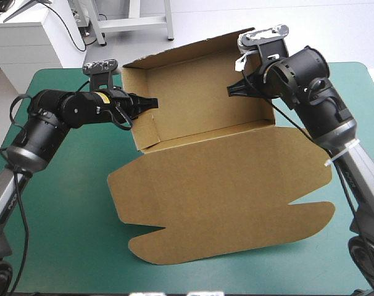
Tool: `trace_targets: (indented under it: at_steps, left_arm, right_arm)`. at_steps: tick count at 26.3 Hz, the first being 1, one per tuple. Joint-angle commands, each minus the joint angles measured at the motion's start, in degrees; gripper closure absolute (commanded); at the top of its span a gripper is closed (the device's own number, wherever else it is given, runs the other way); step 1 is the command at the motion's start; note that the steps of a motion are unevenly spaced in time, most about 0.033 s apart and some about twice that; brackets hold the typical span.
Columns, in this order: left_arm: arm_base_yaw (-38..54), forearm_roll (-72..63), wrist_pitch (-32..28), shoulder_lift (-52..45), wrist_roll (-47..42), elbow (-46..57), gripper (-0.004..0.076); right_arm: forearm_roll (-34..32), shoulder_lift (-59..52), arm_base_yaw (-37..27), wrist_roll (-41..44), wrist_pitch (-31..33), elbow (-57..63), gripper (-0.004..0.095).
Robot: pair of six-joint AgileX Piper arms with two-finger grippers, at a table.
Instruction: Fold the box
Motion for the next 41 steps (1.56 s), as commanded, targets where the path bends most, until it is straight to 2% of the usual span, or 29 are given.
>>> trace_targets:
  at_steps: [1,7,10,22,31,37,41]
  left_arm:
    - [-1.39,-3.1,3.85,1.64,-0.41,-8.94,0.0734]
    - [-1.39,4.31,11.59,8.79,-2.63,-16.86,0.0734]
    - [-1.39,6.11,15.03,12.31,-3.11,-18.49,0.0734]
    - [-2.57,8.77,16.79,23.35,-3.11,-18.74,0.0734]
    - [-4.02,9.82,17.98,29.75,-3.11,-18.74,0.0734]
    - [-4.02,9.33,17.14,30.71,-3.11,-18.74,0.0734]
    - [-4.02,9.33,17.18,30.71,-3.01,-18.74,0.0715]
  right_arm:
    - [6.15,0.5,-1.51,0.79,-0.02,-1.46,0.0911]
    - [18.84,4.35,-8.82,-2.64,-0.02,-1.46,0.0911]
    - [23.17,6.46,-11.11,-4.26,-0.02,-1.32,0.0911]
    - [23.78,16.61,-11.52,-5.85,-0.02,3.72,0.0912]
    - [23.83,18.3,-12.66,-6.81,-0.02,5.6,0.0912]
    - [23.97,19.19,-14.39,-7.38,-0.02,5.6,0.0919]
    - [24.21,19.31,-14.39,-8.48,-0.02,5.6,0.0846]
